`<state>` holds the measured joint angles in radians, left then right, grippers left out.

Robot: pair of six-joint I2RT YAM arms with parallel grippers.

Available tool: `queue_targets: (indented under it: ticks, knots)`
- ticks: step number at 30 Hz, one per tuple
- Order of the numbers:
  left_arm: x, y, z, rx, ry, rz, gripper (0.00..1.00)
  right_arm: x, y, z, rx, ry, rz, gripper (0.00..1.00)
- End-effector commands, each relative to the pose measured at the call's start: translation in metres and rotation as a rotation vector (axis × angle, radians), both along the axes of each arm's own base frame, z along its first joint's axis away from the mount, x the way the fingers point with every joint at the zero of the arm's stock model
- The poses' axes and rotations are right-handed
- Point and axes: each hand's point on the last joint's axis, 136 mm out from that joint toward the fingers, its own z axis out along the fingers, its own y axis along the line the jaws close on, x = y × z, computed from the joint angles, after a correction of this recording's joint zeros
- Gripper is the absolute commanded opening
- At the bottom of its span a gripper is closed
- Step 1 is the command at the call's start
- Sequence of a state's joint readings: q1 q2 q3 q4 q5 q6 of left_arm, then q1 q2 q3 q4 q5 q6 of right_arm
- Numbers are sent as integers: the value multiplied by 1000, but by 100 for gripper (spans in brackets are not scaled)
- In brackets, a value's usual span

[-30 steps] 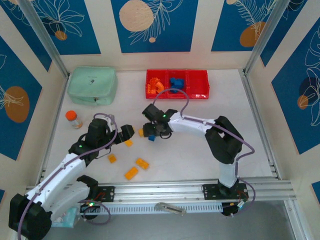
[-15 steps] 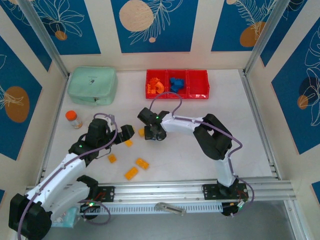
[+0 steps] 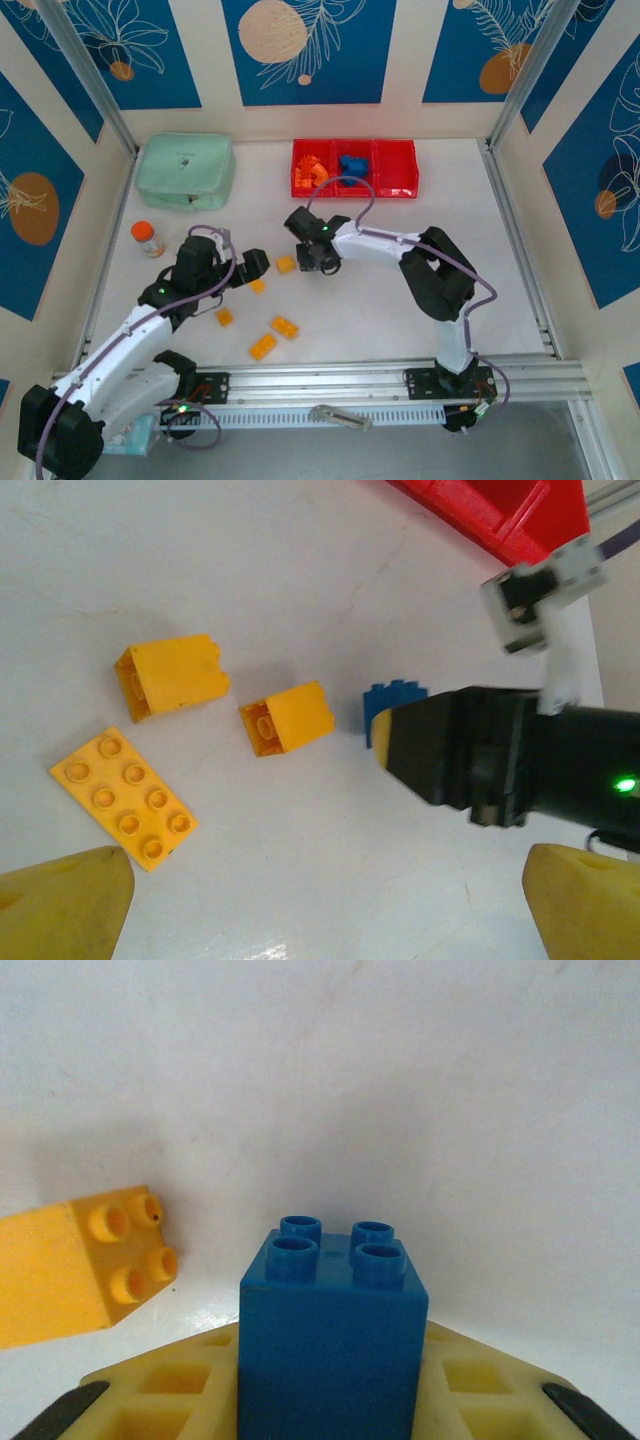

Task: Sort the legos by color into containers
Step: Pick up the lego from the center of the table, then place the lego in the container.

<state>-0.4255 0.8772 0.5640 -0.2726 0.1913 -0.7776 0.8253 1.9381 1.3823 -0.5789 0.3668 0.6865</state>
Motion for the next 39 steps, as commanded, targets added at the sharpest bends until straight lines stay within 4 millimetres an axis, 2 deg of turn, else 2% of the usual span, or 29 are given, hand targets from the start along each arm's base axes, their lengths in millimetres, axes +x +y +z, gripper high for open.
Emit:
queue_targets:
  ticks: [1,5,12,19,23,25,28,31,39]
  knots:
    - [12,-9,22,-36,-49,-27,99,18,-5,42,51,-98,35,32]
    - [19,-18,27,-45,-51,-51,99,52,-24,62,58,-159,21,32]
    - [39,-41,31,-62,-60,-107,99,129,-69,84,56,-256,-63,31]
    - [65,-60,35,-73,-76,-131,99,201,-94,84,55,-306,-106,32]
    - [77,-66,35,-65,-73,-140,99,233,-105,74,27,-315,-133,32]
    - [81,-68,33,-61,-71,-143,99,247,-112,70,24,-315,-149,36]
    - [85,-70,31,-60,-68,-143,99,263,-117,70,37,-321,-161,47]
    - [88,-72,32,-63,-65,-147,99,269,-115,75,49,-311,-147,56]
    - [86,-70,37,-65,-78,-140,99,256,-110,116,76,-381,-115,63]
